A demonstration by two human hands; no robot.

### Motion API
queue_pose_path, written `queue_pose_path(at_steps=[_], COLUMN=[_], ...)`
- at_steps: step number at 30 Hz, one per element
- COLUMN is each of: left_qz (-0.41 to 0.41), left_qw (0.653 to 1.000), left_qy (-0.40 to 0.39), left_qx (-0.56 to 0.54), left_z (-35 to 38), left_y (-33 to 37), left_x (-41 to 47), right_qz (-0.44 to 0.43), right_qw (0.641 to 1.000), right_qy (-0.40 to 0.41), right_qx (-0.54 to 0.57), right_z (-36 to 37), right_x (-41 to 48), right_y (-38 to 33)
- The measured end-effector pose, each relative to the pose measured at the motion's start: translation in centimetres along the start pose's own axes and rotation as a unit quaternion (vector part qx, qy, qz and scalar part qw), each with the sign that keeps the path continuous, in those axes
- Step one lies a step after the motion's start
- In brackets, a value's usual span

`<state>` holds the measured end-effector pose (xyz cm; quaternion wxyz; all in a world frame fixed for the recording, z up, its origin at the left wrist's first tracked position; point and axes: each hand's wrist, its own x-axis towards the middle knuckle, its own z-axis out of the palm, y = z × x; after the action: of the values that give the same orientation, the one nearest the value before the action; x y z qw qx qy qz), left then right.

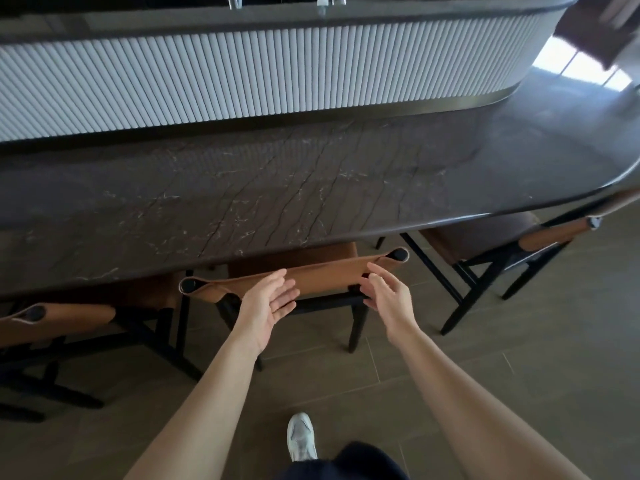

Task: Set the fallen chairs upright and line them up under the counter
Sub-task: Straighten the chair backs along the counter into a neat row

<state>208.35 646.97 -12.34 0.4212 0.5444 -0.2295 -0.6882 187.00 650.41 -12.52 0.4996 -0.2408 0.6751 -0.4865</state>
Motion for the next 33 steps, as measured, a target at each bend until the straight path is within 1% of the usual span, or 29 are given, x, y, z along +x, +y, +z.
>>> queue_pose_path(at_steps=[2,4,13,18,22,29,33], left_qz=[0.036,0.053,0.062,0.07,0.085,0.098,0.071], left_qw=[0.999,0.999,0.997,0.993,0.986,0.974,0.973], left_qy=[-0.012,-0.014,-0.042,-0.093,-0.136,-0.17,-0.18], left_qx=[0.012,0.002,0.0,0.003,0.034,0.112,0.124], left_z=[1.6,3.4,13.2,18.9,23.0,31.0,36.3], left_y=[-0.5,-1.0,-6.9,-9.1,-9.8,-10.6,-11.0], left_x=[-1.1,-2.2,-8.1,-9.7,-9.9,-7.5,-4.3], right_qz=[-0.007,-0.017,-0.02,-0.031,-0.033,-0.016,-0.018], right_qw=[0.999,0.998,0.99,0.983,0.979,0.966,0.962], right_qy=[0.01,0.017,0.051,0.071,0.095,0.153,0.161], right_qx=[0.036,0.057,0.129,0.164,0.176,0.206,0.221], right_z=[-2.3,-4.9,-17.9,-23.9,-27.6,-34.3,-37.5], right_x=[-1.0,-2.0,-6.0,-7.1,-7.1,-3.8,0.2], right_y=[-0.4,-0.7,-1.3,-1.5,-1.6,-3.2,-5.0])
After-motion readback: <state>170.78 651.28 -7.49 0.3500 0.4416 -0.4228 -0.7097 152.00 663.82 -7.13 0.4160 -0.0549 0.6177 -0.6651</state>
